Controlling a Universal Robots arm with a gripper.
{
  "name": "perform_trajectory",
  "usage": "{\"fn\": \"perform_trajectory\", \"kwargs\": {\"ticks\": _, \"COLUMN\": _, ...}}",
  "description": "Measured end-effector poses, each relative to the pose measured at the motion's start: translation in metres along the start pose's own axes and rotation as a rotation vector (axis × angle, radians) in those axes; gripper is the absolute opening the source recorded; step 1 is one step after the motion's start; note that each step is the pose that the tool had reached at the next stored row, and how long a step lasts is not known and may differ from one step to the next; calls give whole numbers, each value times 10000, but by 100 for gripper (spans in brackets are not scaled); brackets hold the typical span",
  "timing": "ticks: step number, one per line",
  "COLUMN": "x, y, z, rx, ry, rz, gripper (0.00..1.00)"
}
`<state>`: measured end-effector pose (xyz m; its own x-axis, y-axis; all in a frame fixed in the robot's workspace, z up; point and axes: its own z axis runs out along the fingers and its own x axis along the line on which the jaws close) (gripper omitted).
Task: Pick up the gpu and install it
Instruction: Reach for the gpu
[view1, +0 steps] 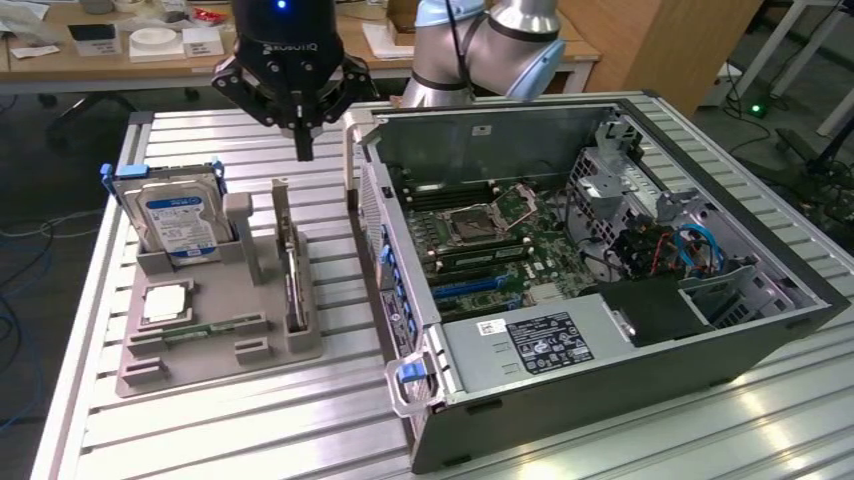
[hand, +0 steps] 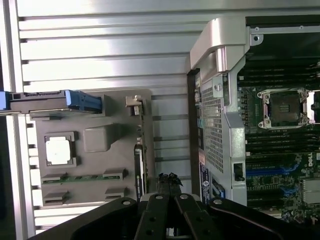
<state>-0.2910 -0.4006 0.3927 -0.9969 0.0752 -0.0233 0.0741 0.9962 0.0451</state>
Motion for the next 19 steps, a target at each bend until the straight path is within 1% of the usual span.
{"fn": "perform_trajectory", "kwargs": {"ticks": 9, "x": 155, "y": -14, "z": -3, "rx": 0, "ry": 0, "rz": 1, "gripper": 11}}
{"fn": "perform_trajectory", "kwargs": {"ticks": 19, "x": 356, "y": -30, "z": -7, "rx": 0, "ry": 0, "rz": 1, "gripper": 11}}
